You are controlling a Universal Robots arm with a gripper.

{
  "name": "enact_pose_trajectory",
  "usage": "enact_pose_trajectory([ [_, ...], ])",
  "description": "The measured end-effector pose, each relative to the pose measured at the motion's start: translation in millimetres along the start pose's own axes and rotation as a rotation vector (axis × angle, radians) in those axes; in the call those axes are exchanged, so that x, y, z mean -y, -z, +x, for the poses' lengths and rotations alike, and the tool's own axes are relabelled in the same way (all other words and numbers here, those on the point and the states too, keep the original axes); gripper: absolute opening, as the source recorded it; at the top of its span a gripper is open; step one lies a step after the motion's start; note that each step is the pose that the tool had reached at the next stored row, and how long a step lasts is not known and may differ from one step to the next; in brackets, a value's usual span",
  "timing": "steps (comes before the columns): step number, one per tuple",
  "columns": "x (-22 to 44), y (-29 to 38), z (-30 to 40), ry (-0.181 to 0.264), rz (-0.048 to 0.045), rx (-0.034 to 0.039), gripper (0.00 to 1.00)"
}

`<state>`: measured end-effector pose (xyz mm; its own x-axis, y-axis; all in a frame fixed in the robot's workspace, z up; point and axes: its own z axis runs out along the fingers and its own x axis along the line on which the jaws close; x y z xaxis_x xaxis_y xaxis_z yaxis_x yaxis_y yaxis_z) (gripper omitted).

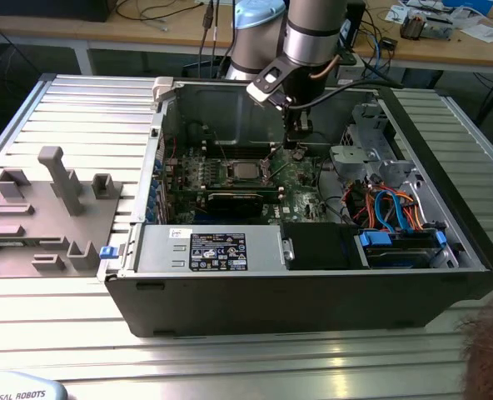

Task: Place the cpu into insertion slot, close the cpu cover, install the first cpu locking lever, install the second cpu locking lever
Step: 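Close the cpu cover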

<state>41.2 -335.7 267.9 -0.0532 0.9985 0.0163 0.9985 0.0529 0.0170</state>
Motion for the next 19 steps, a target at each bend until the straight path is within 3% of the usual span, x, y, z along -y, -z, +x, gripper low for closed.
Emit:
enact_pose_trajectory([
  [19,-10.4,-0.8,-0.2,0.0,0.0,0.0,0.11],
])
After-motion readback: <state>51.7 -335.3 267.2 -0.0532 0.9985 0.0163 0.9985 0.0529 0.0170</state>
